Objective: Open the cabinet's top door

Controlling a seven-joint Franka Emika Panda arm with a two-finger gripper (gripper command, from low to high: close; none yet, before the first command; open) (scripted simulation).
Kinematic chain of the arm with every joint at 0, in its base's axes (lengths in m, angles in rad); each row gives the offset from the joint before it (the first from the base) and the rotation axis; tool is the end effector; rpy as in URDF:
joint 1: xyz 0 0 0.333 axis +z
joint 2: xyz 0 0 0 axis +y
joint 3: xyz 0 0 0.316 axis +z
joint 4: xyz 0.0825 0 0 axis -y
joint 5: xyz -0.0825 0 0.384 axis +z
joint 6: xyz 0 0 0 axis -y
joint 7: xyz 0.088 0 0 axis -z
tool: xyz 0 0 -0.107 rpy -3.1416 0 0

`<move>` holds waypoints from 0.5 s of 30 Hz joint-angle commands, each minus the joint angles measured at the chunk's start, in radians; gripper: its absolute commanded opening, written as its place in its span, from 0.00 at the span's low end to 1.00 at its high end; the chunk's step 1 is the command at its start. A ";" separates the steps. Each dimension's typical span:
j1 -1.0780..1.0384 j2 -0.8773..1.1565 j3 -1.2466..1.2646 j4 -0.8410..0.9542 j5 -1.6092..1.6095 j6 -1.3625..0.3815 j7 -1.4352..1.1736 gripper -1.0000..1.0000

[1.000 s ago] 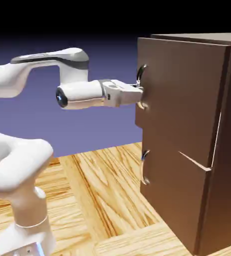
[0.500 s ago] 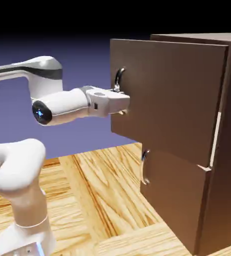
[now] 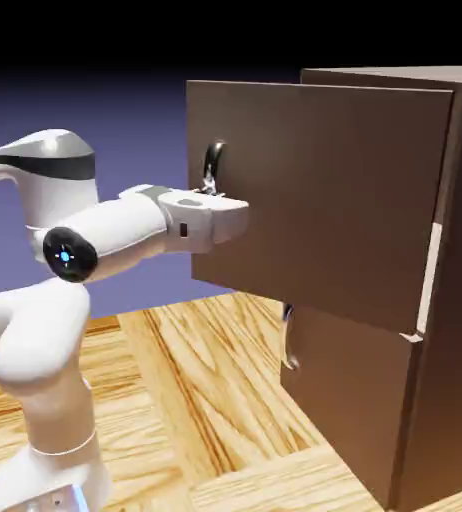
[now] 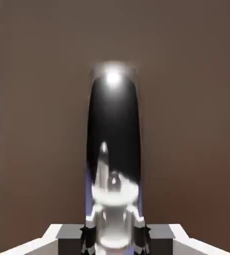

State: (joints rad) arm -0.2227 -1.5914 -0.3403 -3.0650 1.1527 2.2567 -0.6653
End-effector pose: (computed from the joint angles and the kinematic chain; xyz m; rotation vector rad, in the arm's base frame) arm 0.1790 -0.0829 0.5278 -1.7352 0.1325 -1.3205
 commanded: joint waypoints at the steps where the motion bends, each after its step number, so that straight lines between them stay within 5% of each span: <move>1: 0.024 -0.011 -0.034 0.002 -0.044 0.010 0.014 0.00; 7: 0.145 -0.098 -0.202 0.001 -0.305 0.062 0.133 0.00; 15: 0.138 -0.038 -0.485 0.162 -0.533 -0.259 0.120 0.00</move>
State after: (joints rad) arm -0.0845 -1.6289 -0.8251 -2.9029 0.6207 1.9963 -0.5456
